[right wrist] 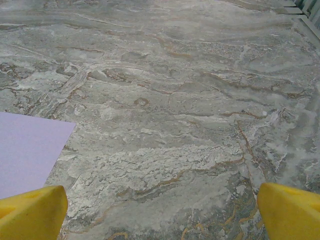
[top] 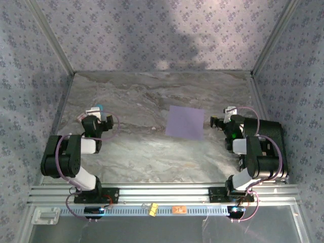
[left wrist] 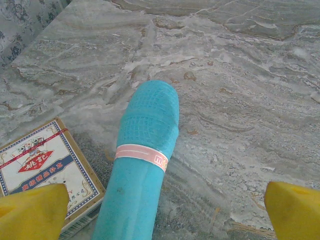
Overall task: Fold a paper plane with a square sheet of paper (pick it up from the middle)
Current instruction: Move the square sheet of paper to the center of the table.
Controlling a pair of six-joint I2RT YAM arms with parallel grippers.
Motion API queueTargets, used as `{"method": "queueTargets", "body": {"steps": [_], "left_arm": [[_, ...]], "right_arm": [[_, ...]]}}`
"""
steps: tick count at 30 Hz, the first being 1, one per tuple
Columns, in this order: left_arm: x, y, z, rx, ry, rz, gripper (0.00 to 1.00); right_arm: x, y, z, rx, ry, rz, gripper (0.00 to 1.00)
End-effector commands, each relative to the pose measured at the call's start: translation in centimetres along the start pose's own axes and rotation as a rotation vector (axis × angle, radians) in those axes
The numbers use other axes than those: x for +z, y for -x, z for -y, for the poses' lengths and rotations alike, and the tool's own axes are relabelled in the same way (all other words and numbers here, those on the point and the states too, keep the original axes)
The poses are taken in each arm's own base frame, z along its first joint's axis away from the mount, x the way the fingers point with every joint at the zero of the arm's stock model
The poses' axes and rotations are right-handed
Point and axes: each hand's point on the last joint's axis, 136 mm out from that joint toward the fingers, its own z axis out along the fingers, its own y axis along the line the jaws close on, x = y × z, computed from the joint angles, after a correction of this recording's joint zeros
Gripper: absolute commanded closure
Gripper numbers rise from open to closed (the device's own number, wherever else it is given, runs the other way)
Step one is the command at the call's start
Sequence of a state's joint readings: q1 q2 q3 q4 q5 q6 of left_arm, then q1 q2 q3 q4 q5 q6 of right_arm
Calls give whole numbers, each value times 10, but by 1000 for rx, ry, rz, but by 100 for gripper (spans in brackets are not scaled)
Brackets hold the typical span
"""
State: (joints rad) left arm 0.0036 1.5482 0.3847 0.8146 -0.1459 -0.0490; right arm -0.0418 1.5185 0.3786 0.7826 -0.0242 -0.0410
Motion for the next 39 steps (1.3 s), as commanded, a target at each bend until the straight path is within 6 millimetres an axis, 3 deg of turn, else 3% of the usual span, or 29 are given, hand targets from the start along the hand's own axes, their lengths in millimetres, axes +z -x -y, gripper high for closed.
{"method": "queueTargets", "body": {"steps": [1, 39], "left_arm": [[1, 18, 3, 3, -10, 47, 0], [1, 18, 3, 4, -10, 47, 0]], "right_arm": [[2, 10, 1, 3, 5, 21, 1], [3, 9, 5, 18, -10, 16, 1]]}}
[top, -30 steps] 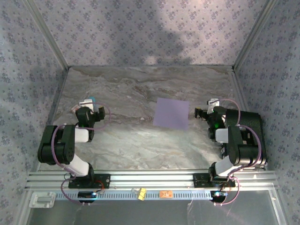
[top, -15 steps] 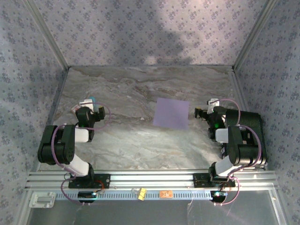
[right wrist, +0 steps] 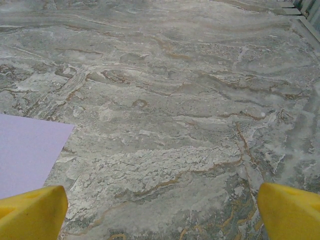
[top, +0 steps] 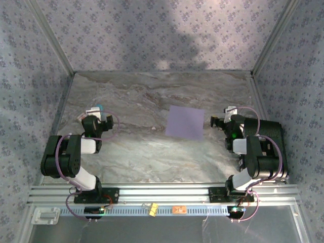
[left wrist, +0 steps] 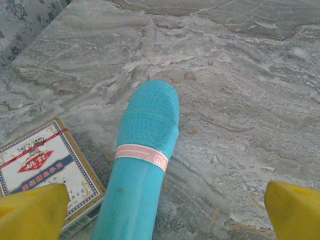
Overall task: Fold a paper plane with a square sheet of paper (pick it up from the middle)
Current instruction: Move the square sheet of paper to the center of the table.
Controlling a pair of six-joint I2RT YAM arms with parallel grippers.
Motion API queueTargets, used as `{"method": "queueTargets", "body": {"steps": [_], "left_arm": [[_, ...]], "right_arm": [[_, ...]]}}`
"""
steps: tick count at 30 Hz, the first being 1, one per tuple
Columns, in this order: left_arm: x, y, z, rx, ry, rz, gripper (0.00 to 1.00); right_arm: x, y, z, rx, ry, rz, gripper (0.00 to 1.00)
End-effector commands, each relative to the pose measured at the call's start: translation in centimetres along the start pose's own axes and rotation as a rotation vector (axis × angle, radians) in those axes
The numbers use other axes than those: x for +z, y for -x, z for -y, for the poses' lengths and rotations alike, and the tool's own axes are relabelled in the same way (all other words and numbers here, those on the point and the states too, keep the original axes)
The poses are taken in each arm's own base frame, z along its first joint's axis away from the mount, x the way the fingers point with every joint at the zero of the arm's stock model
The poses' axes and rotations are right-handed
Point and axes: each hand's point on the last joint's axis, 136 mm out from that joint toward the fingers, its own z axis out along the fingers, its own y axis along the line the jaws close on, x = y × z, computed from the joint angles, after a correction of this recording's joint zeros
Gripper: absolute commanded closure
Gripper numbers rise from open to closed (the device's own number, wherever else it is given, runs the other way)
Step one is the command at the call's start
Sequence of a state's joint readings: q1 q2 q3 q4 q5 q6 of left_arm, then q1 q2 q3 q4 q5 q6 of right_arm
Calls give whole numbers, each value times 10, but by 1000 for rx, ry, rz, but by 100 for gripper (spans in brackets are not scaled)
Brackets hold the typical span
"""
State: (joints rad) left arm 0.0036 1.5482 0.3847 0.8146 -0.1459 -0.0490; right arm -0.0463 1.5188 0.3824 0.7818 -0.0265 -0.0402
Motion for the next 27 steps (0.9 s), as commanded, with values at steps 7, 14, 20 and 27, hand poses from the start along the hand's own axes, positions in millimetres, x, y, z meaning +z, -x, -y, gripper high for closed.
{"method": "queueTargets", "body": {"steps": [7, 14, 20, 27], "left_arm": [[1, 18, 4, 3, -10, 47, 0], [-2, 23, 15, 34, -72, 39, 0], [-17, 40, 3, -15, -13, -9, 0], [-55, 49, -10, -325, 103, -299, 0]], "right_arm": [[3, 8, 3, 16, -8, 11, 1], [2, 14, 0, 2, 6, 7, 1], [1, 28, -1, 51, 12, -153, 1], [-13, 40, -33, 372, 159, -427, 1]]}}
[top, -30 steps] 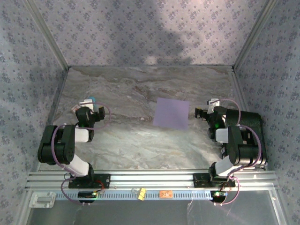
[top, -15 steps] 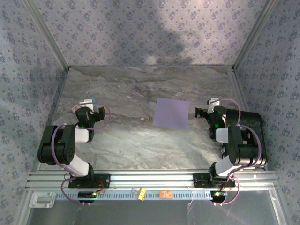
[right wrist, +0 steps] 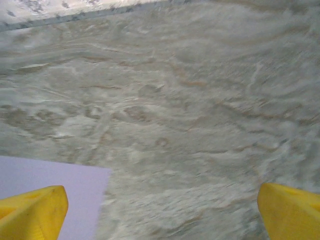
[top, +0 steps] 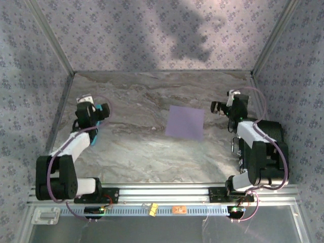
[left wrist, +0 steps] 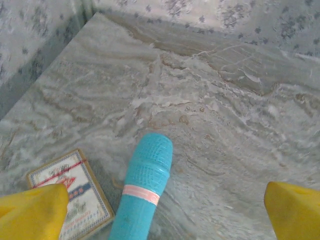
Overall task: Fold a paper plane with a square sheet of paper (pick it up from the middle)
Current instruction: Move the square sheet of paper to the center of the table.
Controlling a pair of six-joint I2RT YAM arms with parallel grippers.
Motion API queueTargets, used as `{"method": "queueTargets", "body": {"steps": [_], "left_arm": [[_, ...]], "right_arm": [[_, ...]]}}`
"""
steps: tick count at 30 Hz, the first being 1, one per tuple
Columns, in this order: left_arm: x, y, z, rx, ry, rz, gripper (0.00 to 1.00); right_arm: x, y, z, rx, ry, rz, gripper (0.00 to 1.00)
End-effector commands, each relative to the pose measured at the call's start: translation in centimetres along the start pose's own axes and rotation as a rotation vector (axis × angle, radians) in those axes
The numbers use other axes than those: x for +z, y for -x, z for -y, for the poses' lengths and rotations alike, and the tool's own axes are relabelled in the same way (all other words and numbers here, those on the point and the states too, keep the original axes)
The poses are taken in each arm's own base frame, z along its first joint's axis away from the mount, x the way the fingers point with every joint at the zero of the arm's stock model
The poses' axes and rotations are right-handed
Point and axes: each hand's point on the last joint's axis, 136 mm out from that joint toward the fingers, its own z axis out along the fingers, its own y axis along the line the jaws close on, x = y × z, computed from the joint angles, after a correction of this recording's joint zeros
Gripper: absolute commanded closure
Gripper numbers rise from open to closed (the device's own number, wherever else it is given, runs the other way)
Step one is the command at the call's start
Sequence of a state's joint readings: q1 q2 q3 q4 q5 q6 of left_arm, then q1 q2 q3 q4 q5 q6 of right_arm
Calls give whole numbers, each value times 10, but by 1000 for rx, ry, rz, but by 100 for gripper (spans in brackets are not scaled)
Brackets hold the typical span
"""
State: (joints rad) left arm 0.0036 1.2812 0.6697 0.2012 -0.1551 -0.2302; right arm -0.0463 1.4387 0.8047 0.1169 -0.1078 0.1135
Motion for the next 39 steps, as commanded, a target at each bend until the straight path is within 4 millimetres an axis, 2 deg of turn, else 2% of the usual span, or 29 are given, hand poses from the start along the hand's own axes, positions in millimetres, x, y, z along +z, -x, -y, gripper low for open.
{"method": "queueTargets", "body": {"steps": [1, 2, 4, 9, 14, 16, 17, 20, 24, 28, 31, 38, 39], "left_arm": [[-27, -33, -12, -190, 85, -266, 0], [-30, -38, 0, -225, 8, -304, 0], [-37, -41, 15, -300, -81, -321, 0], [-50, -41, 40, -427, -217, -365, 0], [-63, -34, 58, -425, -336, -360, 0], [-70, -37, 58, -434, -351, -357, 0], [-74, -38, 57, -435, -355, -355, 0], [-86, -34, 55, -406, -372, -329, 0], [-95, -35, 42, -397, -324, -295, 0], [-99, -38, 36, -413, -316, -255, 0], [-97, -44, 28, -472, -274, -258, 0], [-101, -43, 36, -490, -318, -269, 0], [-102, -42, 38, -487, -332, -272, 0]], "right_arm": [[-9, -41, -30, 243, 145, -298, 1], [-8, -44, -45, 262, 206, -333, 1], [-5, -51, -61, 288, 239, -401, 1], [2, -73, -91, 359, 248, -561, 6], [17, -87, -118, 317, 296, -600, 10], [23, -90, -127, 310, 305, -625, 13], [25, -92, -133, 308, 321, -641, 17], [31, -102, -137, 295, 294, -656, 17], [35, -115, -139, 286, 266, -688, 18], [33, -135, -129, 245, 208, -734, 18], [27, -153, -130, 228, 223, -781, 18], [0, -197, -137, 148, 223, -879, 19], [-5, -204, -140, 136, 232, -896, 22]]}}
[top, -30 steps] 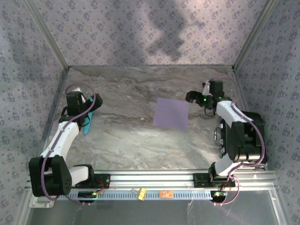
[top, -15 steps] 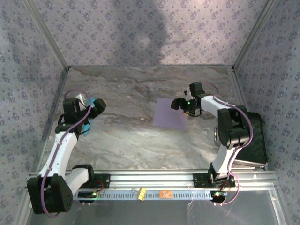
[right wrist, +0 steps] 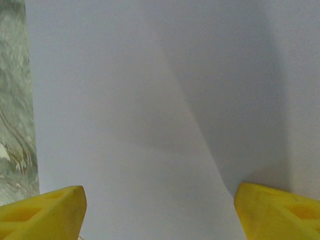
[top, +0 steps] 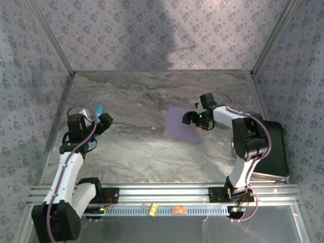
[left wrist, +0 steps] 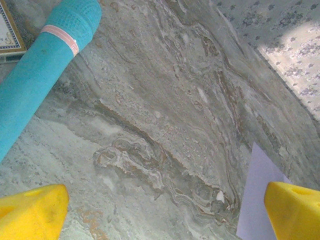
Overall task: Fold a paper plane with a square sheet of paper (pick it up from the middle)
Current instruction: Move the square sheet of paper to the center of the table.
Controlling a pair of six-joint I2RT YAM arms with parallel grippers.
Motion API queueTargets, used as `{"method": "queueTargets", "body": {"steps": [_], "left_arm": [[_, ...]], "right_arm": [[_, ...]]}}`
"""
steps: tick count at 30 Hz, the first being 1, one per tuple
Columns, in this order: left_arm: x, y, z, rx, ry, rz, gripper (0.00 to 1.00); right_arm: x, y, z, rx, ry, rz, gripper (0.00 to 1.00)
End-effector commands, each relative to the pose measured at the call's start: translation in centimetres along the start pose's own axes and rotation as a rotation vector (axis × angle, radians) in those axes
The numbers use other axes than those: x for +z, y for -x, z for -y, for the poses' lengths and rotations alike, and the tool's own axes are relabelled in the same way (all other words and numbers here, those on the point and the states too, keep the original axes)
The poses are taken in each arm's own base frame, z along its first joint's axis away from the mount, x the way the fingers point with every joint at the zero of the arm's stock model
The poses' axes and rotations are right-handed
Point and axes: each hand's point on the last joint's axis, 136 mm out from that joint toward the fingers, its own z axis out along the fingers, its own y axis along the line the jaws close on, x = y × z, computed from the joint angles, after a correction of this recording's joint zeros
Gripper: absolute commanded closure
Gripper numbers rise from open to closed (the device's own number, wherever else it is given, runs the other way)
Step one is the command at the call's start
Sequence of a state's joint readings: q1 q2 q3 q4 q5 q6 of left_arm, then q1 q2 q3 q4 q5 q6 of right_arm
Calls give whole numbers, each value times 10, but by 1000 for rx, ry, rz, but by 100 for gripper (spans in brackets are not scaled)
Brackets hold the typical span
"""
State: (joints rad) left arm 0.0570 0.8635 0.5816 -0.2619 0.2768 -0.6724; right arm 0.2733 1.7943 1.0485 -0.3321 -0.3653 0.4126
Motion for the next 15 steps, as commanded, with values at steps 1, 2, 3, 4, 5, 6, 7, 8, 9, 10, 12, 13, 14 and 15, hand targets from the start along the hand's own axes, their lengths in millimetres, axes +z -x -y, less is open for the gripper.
{"method": "queueTargets", "body": {"steps": [1, 2, 3, 4, 5, 6, 7, 8, 9, 10, 12, 13, 14, 15], "left_arm": [[-6, 5, 13, 2, -50, 4, 0], [-6, 5, 16, 17, -60, -3, 0], [-5, 4, 17, 28, -64, -12, 0], [-4, 3, 18, 35, -68, -23, 0], [-2, 0, 20, 43, -80, -45, 0], [-2, -3, 23, 53, -95, -68, 0], [-1, -7, 25, 58, -108, -89, 0], [0, -12, 26, 54, -120, -116, 0], [0, -18, 28, 50, -134, -148, 0], [0, -24, 30, 47, -152, -177, 0], [-1, -34, 33, 52, -167, -213, 0], [-2, -38, 35, 58, -170, -222, 0], [-2, -43, 36, 64, -169, -238, 0], [-2, -48, 34, 63, -159, -253, 0]], "right_arm": [[16, -71, 13, 0, -66, -202, 22], [17, -78, 12, -16, -76, -210, 22], [18, -84, 11, -34, -88, -208, 22], [19, -88, 8, -50, -91, -203, 23], [21, -94, 5, -62, -90, -202, 23], [23, -98, 2, -73, -87, -198, 23], [25, -101, -1, -82, -85, -196, 23], [27, -104, -6, -97, -81, -192, 23], [28, -108, -11, -108, -77, -202, 23], [27, -112, -15, -115, -80, -213, 23], [26, -116, -22, -111, -76, -211, 23], [26, -118, -30, -109, -44, -202, 23], [26, -118, -39, -101, -5, -188, 23], [26, -117, -45, -79, 14, -174, 23]]}}
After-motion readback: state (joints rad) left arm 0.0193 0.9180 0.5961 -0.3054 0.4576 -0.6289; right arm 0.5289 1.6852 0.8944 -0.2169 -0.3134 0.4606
